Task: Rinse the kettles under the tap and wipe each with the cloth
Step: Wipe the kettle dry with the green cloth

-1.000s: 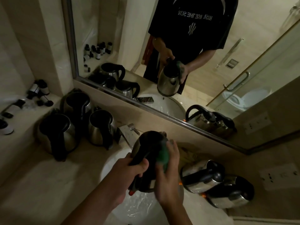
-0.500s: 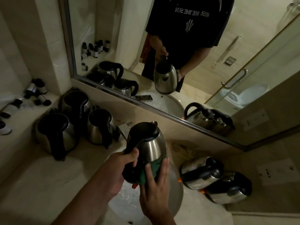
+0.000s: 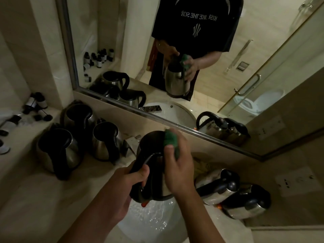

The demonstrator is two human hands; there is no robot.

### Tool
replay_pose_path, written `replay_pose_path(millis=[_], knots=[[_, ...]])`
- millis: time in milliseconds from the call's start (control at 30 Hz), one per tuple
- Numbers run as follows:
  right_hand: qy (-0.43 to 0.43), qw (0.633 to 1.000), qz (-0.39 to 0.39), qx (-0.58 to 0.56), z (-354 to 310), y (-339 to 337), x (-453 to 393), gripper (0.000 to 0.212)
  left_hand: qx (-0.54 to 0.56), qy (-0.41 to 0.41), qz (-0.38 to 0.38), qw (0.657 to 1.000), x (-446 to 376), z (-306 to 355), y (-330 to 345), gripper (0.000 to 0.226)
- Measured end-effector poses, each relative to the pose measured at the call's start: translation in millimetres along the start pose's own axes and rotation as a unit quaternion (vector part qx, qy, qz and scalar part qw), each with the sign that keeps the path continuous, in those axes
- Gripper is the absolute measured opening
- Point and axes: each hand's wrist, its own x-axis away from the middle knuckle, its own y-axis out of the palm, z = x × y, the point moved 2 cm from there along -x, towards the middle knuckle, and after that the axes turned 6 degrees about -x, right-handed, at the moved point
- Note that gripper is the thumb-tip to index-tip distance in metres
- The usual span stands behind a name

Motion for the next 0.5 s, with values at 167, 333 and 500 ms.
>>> replay_pose_path(millis=[167, 333, 500], knots=[[-0.247, 0.942, -0.047, 0.223, 27, 18, 40, 0.058, 0.061, -0.044, -0.002, 0.997, -5, -4, -7, 0.036], [-0.089, 0.990, -0.005, 0.105, 68, 7, 65, 0.062, 0.021, -0.026, 0.007, 0.999, 1, 1, -6, 0.037], [0.234, 0.915, 0.040, -0.327, 89, -14, 15, 0.060, 0.010, -0.001, -0.010, 1.000, 4, 8, -7, 0.039]])
